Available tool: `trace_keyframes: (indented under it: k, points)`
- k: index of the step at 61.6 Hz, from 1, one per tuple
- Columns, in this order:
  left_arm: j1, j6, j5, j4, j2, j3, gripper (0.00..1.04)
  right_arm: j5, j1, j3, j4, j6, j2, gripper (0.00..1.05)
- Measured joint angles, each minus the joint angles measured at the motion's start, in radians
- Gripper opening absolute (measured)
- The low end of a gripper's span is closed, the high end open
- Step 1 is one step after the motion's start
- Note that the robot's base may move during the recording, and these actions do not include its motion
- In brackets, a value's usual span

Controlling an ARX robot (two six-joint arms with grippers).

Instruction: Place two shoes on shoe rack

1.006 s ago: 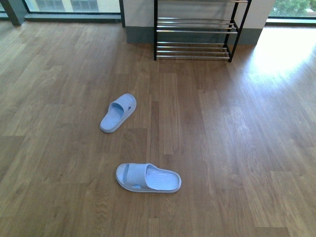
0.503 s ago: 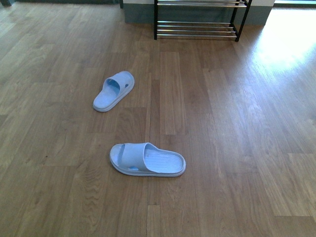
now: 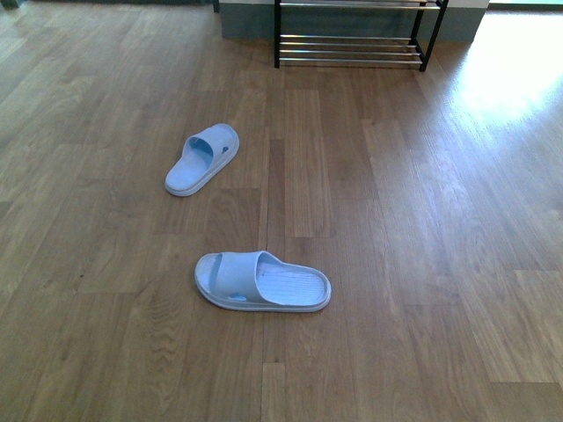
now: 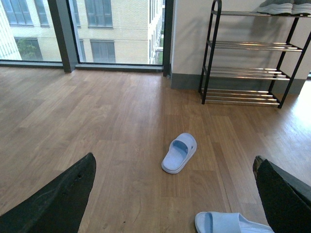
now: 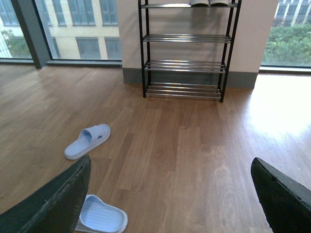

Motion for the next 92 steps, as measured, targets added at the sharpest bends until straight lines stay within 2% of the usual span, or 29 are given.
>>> trace_keyframes:
  k: [92]
  points:
    - [0.0, 0.0, -0.002, 0.0, 0.0, 0.0, 0.95, 0.0, 0.0, 0.0, 0.0, 0.0, 0.0, 0.95]
